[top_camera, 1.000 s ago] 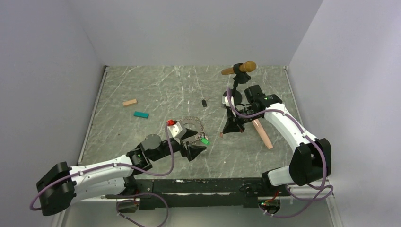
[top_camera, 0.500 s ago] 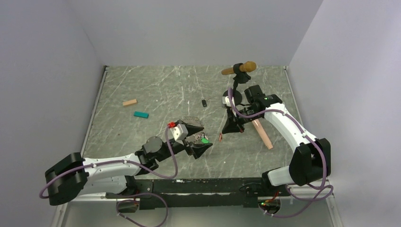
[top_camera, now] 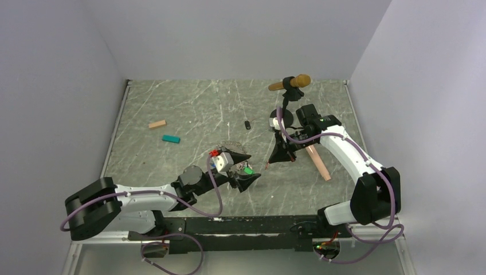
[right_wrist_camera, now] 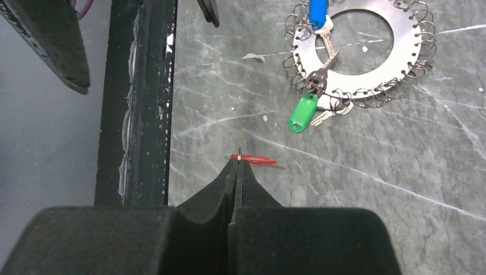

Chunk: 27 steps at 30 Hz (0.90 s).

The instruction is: Put the keys on the keyring

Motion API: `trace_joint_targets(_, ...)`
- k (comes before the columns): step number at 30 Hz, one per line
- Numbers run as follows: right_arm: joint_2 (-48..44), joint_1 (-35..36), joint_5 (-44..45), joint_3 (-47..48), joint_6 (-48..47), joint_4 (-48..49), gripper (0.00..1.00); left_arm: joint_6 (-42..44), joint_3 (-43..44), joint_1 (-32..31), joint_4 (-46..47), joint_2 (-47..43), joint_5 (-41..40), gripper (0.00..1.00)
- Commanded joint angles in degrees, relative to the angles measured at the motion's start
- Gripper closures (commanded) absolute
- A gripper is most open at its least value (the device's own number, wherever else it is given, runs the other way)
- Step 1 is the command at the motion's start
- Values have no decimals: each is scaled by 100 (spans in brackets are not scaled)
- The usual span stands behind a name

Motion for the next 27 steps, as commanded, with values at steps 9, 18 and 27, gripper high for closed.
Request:
trace_joint_targets(9, -14, 3, -469, -12, -391, -54, 100, 448, 425, -32, 730, 949, 28, 32)
trace_joint_targets(18, -38, 15, -732, -169, -953, -234, 100, 89, 281, 267, 1674, 1608, 483, 53)
trace_joint_targets(27, -97, 12, -821, -343, -1186, -131, 100, -85, 215, 346, 2175, 1854, 1221, 71)
